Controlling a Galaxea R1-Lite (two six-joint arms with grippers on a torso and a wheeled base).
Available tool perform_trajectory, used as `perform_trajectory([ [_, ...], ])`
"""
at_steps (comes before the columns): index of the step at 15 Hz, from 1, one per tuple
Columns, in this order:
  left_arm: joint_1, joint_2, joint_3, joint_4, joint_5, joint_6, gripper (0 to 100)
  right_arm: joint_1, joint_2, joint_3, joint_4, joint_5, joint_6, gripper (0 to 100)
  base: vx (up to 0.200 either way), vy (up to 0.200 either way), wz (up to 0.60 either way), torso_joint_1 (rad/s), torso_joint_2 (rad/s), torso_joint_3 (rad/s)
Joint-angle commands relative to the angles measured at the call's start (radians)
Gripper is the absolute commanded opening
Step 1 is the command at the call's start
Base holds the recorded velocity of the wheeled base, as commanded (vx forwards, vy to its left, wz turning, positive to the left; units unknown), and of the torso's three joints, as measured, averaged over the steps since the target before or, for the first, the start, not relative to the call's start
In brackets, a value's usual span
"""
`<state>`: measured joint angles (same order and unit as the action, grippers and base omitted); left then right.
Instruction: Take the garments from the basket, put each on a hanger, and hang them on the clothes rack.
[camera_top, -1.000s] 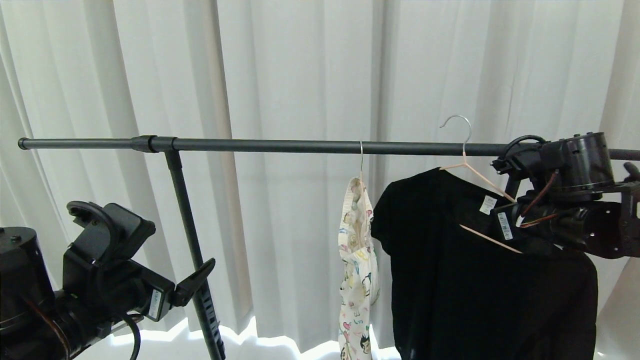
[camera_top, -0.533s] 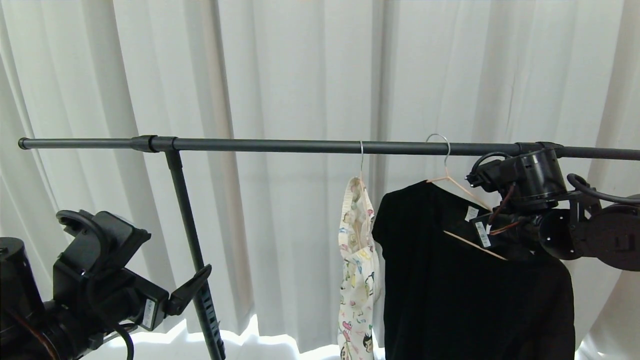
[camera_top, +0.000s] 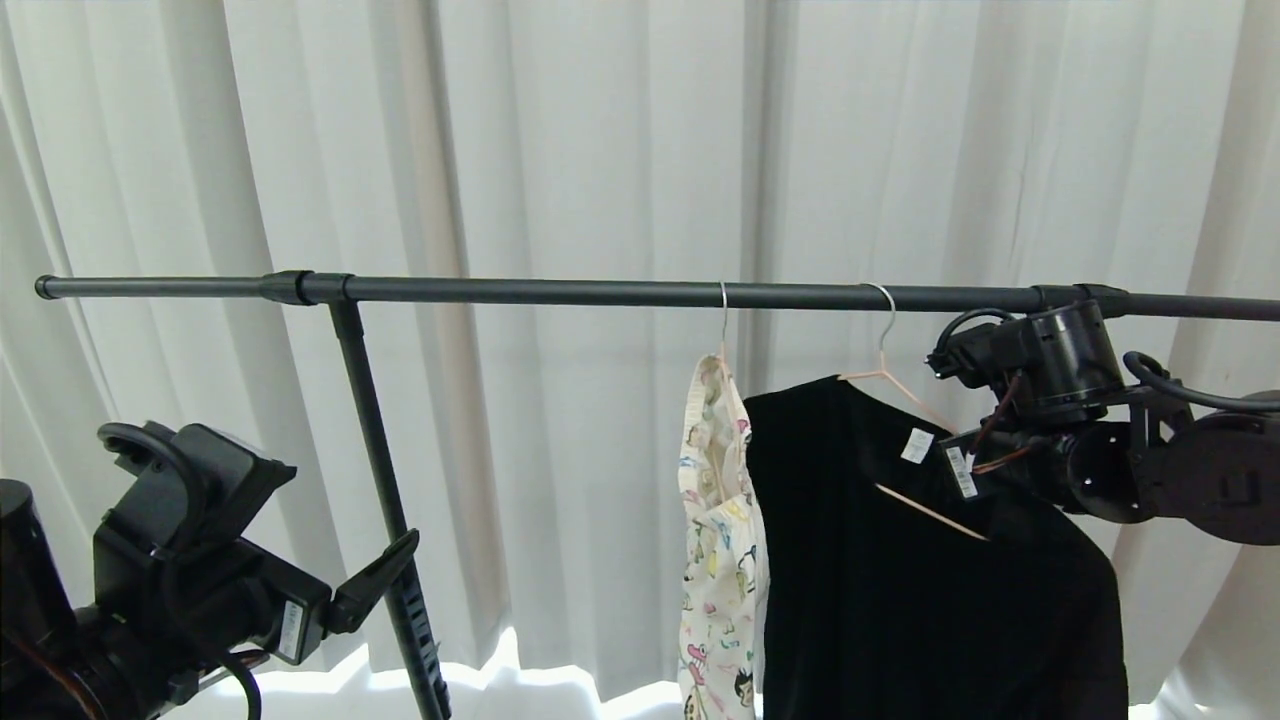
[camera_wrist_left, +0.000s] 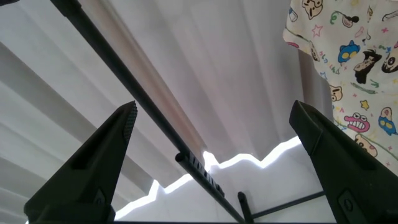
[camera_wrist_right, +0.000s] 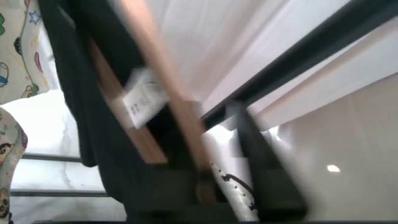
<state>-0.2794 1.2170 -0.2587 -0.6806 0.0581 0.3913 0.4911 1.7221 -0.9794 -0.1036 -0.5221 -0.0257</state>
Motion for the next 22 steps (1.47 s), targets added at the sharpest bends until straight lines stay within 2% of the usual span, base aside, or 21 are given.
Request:
perform_trajectory([
  [1, 0.003, -0.001, -0.001, 0.0, 0.0, 0.0, 100, 0.006, -0.045, 0.011, 0.002, 0.001, 0.0, 100, 0.0, 0.0, 0.0, 0.0, 0.0, 0.0],
  [6, 0.039, -0.008, -0.004, 0.0, 0.0, 0.0, 100, 0.026, -0.245, 0.07, 0.007, 0.011, -0.002, 100, 0.0, 0.0, 0.0, 0.0, 0.0, 0.0],
  [10, 0.129, -0.008, -0.004, 0.0, 0.0, 0.0, 100, 0.018, -0.388, 0.146, 0.007, 0.01, -0.005, 100, 0.0, 0.0, 0.0, 0.0, 0.0, 0.0],
  [13, 0.17, -0.01, -0.01, 0.0, 0.019, 0.0, 100, -0.055, -0.412, 0.156, -0.007, -0.001, -0.052, 100, 0.0, 0.0, 0.0, 0.0, 0.0, 0.0],
  [15, 0.187, -0.008, -0.01, 0.0, 0.071, -0.008, 100, -0.131, -0.426, 0.156, -0.007, -0.001, -0.092, 100, -0.2, 0.0, 0.0, 0.007, 0.0, 0.002],
  [19, 0.212, -0.025, 0.003, 0.0, 0.078, -0.011, 100, -0.221, -0.454, 0.177, -0.001, -0.004, -0.12, 100, -0.2, 0.0, 0.0, 0.001, 0.0, 0.006],
  [22, 0.281, -0.053, 0.032, 0.0, 0.078, -0.012, 100, -0.335, -0.527, 0.269, 0.001, -0.006, -0.131, 100, -0.2, 0.0, 0.0, 0.001, 0.0, 0.007],
])
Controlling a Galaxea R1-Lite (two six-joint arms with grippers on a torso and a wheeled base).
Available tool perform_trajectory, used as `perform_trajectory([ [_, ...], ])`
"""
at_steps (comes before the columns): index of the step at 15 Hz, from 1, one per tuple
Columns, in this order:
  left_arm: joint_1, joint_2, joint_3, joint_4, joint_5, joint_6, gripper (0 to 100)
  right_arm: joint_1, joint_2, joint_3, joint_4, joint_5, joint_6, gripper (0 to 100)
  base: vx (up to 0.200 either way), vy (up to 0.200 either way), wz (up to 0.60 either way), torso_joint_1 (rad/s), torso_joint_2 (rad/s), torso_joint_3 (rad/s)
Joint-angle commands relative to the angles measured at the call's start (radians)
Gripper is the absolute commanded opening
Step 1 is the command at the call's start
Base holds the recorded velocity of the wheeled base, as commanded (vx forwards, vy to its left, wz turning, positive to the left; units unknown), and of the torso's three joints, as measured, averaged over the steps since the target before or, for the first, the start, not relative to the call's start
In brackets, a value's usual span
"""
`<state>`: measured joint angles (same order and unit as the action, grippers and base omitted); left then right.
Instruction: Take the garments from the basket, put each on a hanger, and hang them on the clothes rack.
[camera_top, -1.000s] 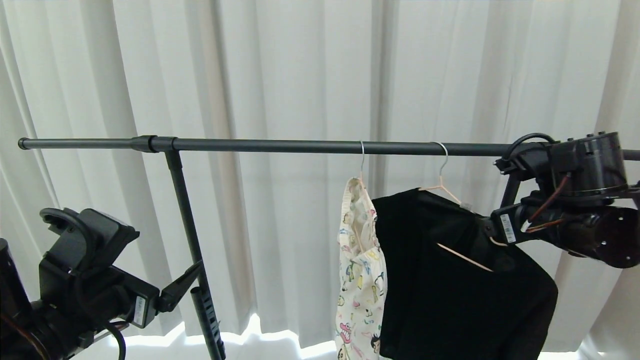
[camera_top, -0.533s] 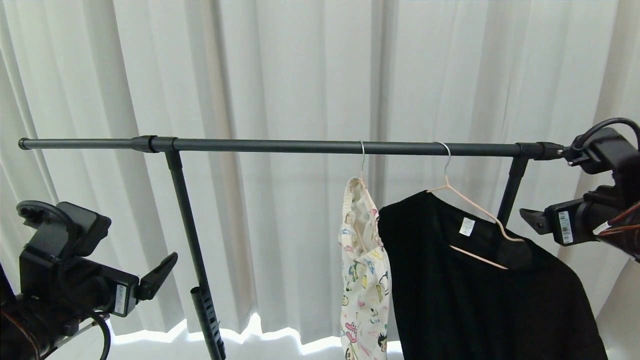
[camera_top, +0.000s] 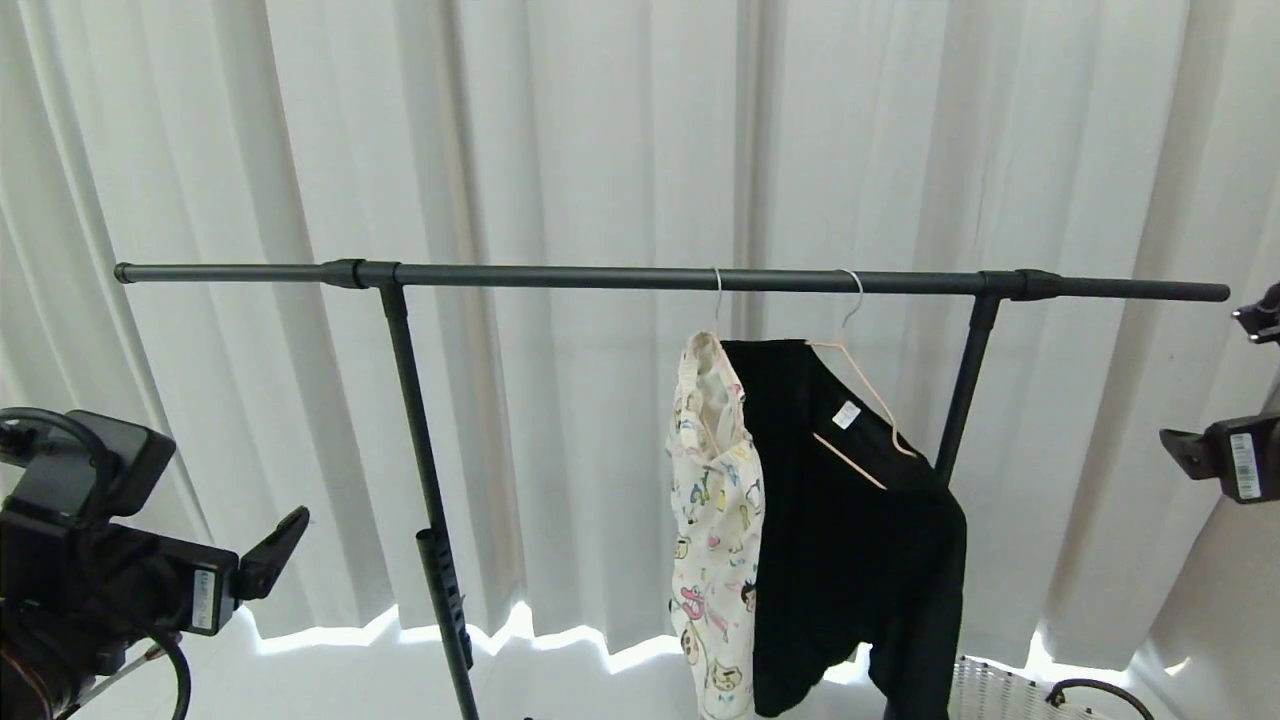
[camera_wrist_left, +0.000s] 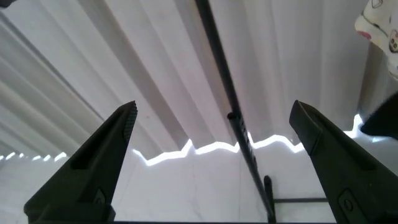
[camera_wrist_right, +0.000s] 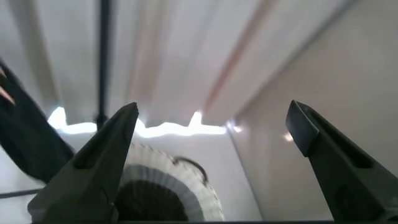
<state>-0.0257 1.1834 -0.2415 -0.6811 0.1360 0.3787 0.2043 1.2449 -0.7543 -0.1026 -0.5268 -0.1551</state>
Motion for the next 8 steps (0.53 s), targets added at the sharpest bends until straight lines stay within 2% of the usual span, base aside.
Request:
perform_trajectory([
  [1, 0.049, -0.042, 0.041, 0.0, 0.001, 0.0, 100, -0.077, -0.094, 0.093, 0.009, -0.002, -0.003, 100, -0.2, 0.0, 0.0, -0.002, 0.0, 0.002],
  [5, 0.061, -0.176, 0.169, 0.0, 0.019, 0.0, 100, -0.128, -0.301, 0.265, 0.107, -0.018, -0.001, 100, -0.2, 0.0, 0.0, 0.002, 0.01, 0.002],
  [6, 0.061, -0.232, 0.226, 0.0, 0.045, 0.002, 100, -0.146, -0.395, 0.312, 0.182, -0.018, -0.001, 100, -0.2, 0.0, 0.0, -0.002, 0.0, 0.002],
  [8, 0.061, -0.314, 0.241, 0.026, 0.056, -0.006, 100, -0.218, -0.525, 0.346, 0.328, -0.018, -0.003, 100, -0.2, 0.0, 0.0, 0.0, 0.0, 0.002],
])
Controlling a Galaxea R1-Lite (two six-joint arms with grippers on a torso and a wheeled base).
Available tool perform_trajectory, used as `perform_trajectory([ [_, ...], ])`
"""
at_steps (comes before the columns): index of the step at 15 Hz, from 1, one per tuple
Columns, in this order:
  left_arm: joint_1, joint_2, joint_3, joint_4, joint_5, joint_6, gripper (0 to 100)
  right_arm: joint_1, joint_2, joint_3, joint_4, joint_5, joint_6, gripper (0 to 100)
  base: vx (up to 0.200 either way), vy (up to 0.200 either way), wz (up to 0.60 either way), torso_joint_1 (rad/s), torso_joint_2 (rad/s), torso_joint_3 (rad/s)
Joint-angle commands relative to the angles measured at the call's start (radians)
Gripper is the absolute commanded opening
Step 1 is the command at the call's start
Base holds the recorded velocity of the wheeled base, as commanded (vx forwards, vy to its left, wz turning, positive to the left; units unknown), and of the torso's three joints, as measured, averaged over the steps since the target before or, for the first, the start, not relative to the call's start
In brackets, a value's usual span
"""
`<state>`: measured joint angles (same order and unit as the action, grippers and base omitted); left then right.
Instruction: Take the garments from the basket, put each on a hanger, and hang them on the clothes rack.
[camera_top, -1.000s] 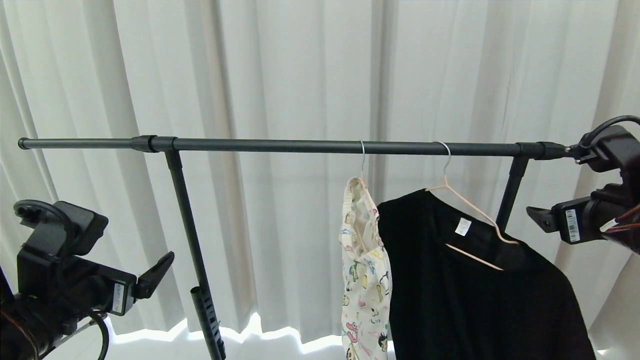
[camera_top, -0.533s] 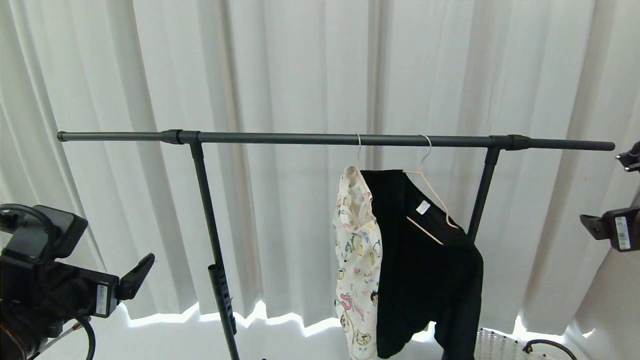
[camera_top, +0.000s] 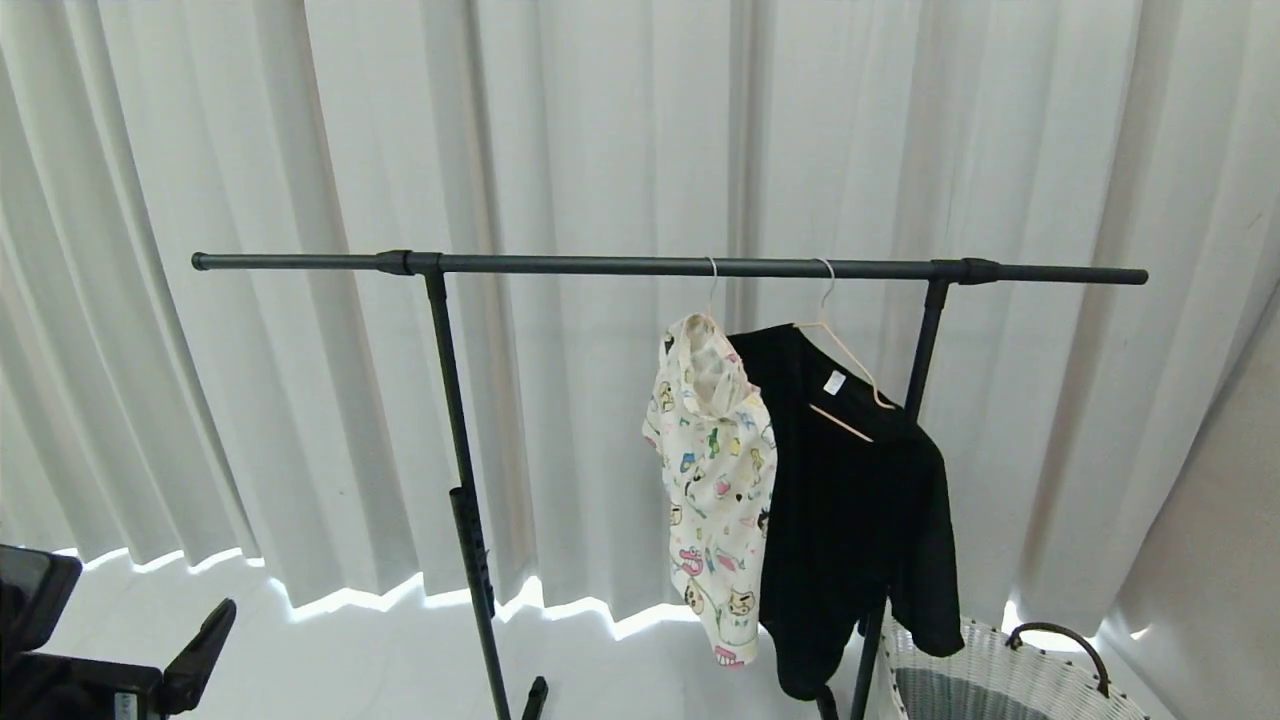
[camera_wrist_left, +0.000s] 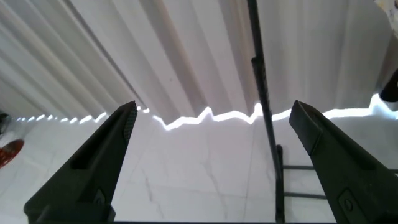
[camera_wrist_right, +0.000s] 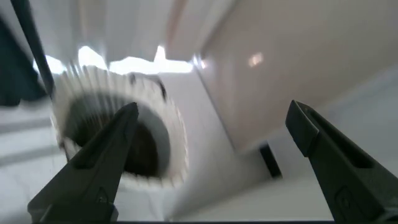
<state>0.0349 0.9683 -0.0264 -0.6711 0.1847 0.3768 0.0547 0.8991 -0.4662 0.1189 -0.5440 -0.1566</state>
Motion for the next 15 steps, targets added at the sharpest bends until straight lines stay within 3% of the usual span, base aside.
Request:
perform_trajectory([
  [1, 0.0, -0.141, 0.026, 0.051, 0.01, -0.021, 100, -0.105, -0.255, 0.067, 0.197, -0.001, -0.001, 100, 0.0, 0.0, 0.0, 0.0, 0.0, 0.0],
  [2, 0.0, -0.164, 0.026, 0.071, 0.013, -0.026, 100, -0.121, -0.289, 0.07, 0.235, -0.001, -0.001, 100, 0.0, 0.0, 0.0, 0.0, 0.0, 0.0],
  [3, 0.0, -0.275, 0.026, 0.165, 0.036, -0.022, 100, -0.162, -0.39, 0.083, 0.326, -0.001, -0.001, 100, 0.0, 0.0, 0.0, 0.0, 0.0, 0.0],
  [5, 0.0, -0.504, 0.026, 0.363, 0.044, -0.022, 100, -0.182, -0.513, 0.133, 0.347, 0.006, -0.001, 100, 0.0, 0.0, 0.0, 0.0, 0.0, 0.0],
  [6, 0.0, -0.504, 0.026, 0.363, 0.044, -0.022, 100, -0.182, -0.513, 0.133, 0.347, 0.006, -0.001, 100, 0.0, 0.0, 0.0, 0.0, 0.0, 0.0],
  [7, 0.0, -0.832, 0.026, 0.637, 0.045, -0.018, 100, -0.177, -0.645, 0.205, 0.306, 0.05, -0.001, 100, 0.0, 0.0, 0.0, 0.0, 0.0, 0.0],
  [8, -0.003, -0.885, -0.004, 0.708, 0.047, -0.019, 100, -0.174, -0.694, 0.239, 0.266, 0.104, -0.001, 100, 0.0, 0.0, 0.0, 0.0, 0.0, 0.0],
  [9, -0.001, -0.901, -0.003, 0.706, 0.061, -0.022, 100, -0.168, -0.76, 0.282, 0.185, 0.199, -0.003, 100, 0.0, 0.0, 0.0, 0.0, 0.0, 0.0],
  [11, -0.001, -0.901, -0.001, 0.706, 0.084, -0.039, 100, -0.165, -0.803, 0.371, 0.042, 0.312, -0.006, 100, 0.0, 0.0, 0.0, 0.0, 0.0, 0.0],
  [12, -0.001, -0.904, -0.001, 0.706, 0.081, -0.042, 100, -0.165, -0.803, 0.393, -0.016, 0.314, -0.009, 100, 0.0, 0.0, 0.0, 0.0, 0.0, 0.0],
  [15, -0.009, -0.91, -0.001, 0.706, 0.081, -0.056, 100, -0.165, -0.803, 0.402, -0.025, 0.306, 0.003, 100, 0.0, 0.0, 0.0, 0.0, 0.0, 0.0],
])
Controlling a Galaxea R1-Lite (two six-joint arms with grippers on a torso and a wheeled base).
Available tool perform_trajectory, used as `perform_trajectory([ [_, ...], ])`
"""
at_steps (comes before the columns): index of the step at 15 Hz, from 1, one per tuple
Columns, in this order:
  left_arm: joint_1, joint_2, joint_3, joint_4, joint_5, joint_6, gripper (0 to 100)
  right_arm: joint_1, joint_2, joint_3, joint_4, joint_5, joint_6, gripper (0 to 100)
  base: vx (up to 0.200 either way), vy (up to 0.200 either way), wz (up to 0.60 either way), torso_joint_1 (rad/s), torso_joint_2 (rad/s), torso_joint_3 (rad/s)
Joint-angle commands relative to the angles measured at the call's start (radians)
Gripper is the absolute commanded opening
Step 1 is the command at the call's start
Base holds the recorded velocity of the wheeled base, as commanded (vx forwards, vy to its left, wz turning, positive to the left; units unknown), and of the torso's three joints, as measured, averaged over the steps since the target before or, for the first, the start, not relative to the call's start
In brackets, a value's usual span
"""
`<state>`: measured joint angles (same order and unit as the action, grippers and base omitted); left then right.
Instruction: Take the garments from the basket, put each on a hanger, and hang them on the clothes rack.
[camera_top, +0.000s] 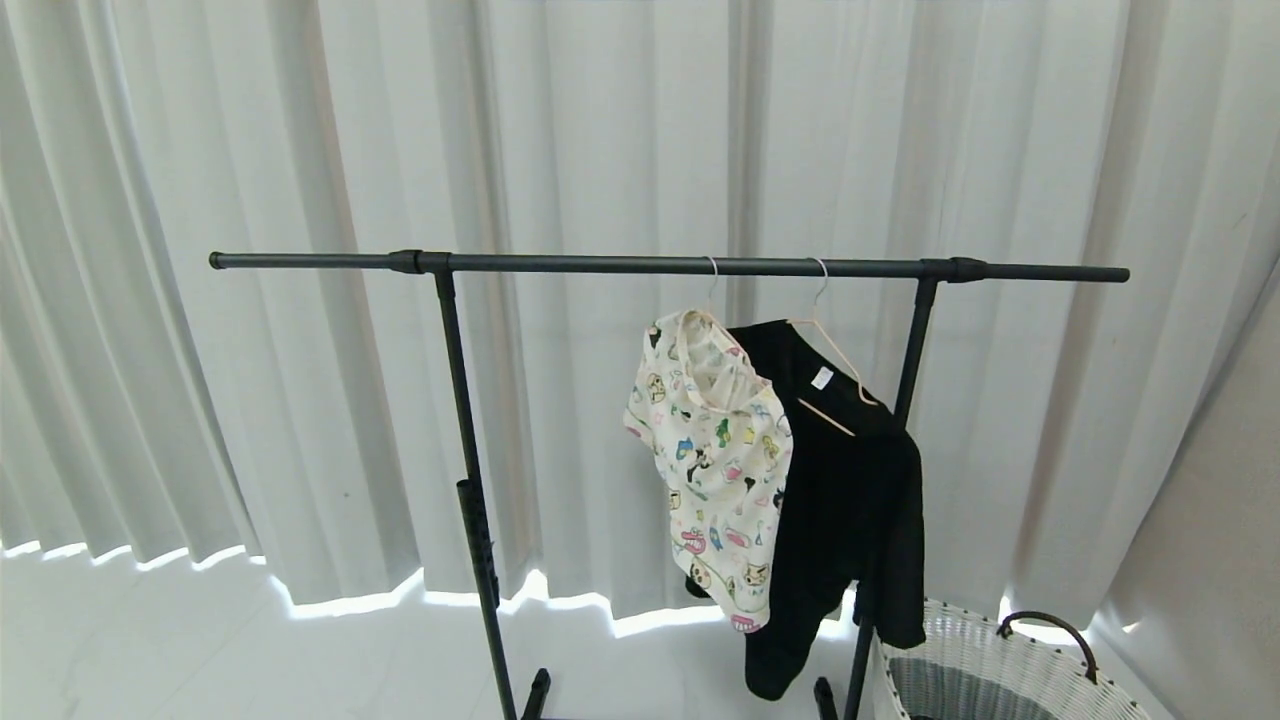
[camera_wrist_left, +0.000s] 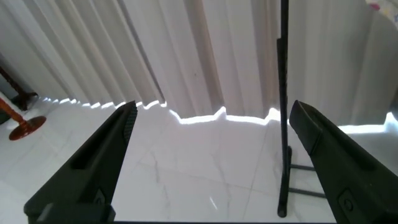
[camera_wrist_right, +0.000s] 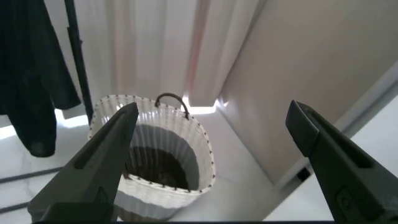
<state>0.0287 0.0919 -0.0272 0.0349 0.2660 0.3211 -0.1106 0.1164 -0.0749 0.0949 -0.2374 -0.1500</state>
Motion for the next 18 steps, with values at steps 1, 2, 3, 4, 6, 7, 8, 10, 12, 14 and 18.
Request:
perform_trajectory([
  [1, -0.012, -0.05, 0.0, 0.0, 0.002, 0.0, 100, 0.0, -0.02, 0.012, -0.001, -0.005, 0.03, 100, 0.0, 0.0, 0.0, 0.0, 0.0, 0.0],
  [2, -0.03, -0.092, -0.002, 0.002, -0.005, 0.013, 100, 0.0, -0.02, 0.015, -0.004, -0.01, 0.05, 100, 0.0, 0.0, 0.0, 0.0, 0.0, 0.0],
  [3, -0.033, -0.092, 0.0, 0.0, -0.031, 0.015, 100, 0.0, -0.02, 0.021, -0.018, -0.005, 0.041, 100, 0.0, 0.0, 0.0, 0.0, 0.0, 0.0],
  [4, -0.033, -0.092, 0.0, 0.0, -0.082, -0.002, 100, 0.0, -0.02, 0.035, -0.053, 0.027, 0.023, 100, 0.0, 0.0, 0.0, 0.0, 0.0, 0.0],
  [6, -0.033, -0.092, 0.004, 0.0, -0.162, -0.132, 100, 0.0, -0.02, 0.075, -0.142, 0.161, 0.009, 100, 0.0, 0.0, 0.0, 0.0, 0.0, 0.0],
  [7, -0.033, -0.092, 0.016, 0.0, -0.183, -0.229, 100, 0.0, -0.02, 0.075, -0.17, 0.237, 0.004, 100, 0.0, 0.0, 0.0, 0.0, 0.0, 0.0],
  [8, -0.033, -0.092, 0.024, 0.0, -0.223, -0.289, 100, 0.0, -0.02, 0.075, -0.169, 0.285, 0.003, 100, 0.0, 0.0, 0.0, 0.0, 0.0, 0.0],
  [10, -0.036, -0.092, 0.027, 0.002, -0.254, -0.269, 100, 0.005, -0.018, 0.075, -0.141, 0.382, 0.006, 100, 0.0, 0.0, 0.0, 0.0, 0.0, 0.0],
  [12, -0.036, -0.092, 0.027, 0.002, -0.254, -0.28, 100, 0.092, -0.049, 0.075, -0.139, 0.38, 0.013, 100, 0.0, 0.0, 0.0, 0.0, 0.0, 0.0],
  [14, -0.036, -0.092, 0.027, 0.002, -0.254, -0.29, 100, 0.108, -0.112, 0.075, -0.136, 0.377, 0.026, 100, 0.0, 0.0, 0.0, 0.0, 0.0, 0.0],
  [18, -0.036, -0.092, 0.027, 0.002, -0.254, -0.29, 100, 0.108, -0.115, 0.075, -0.106, 0.285, 0.05, 100, 0.0, 0.0, 0.0, 0.0, 0.0, 0.0],
])
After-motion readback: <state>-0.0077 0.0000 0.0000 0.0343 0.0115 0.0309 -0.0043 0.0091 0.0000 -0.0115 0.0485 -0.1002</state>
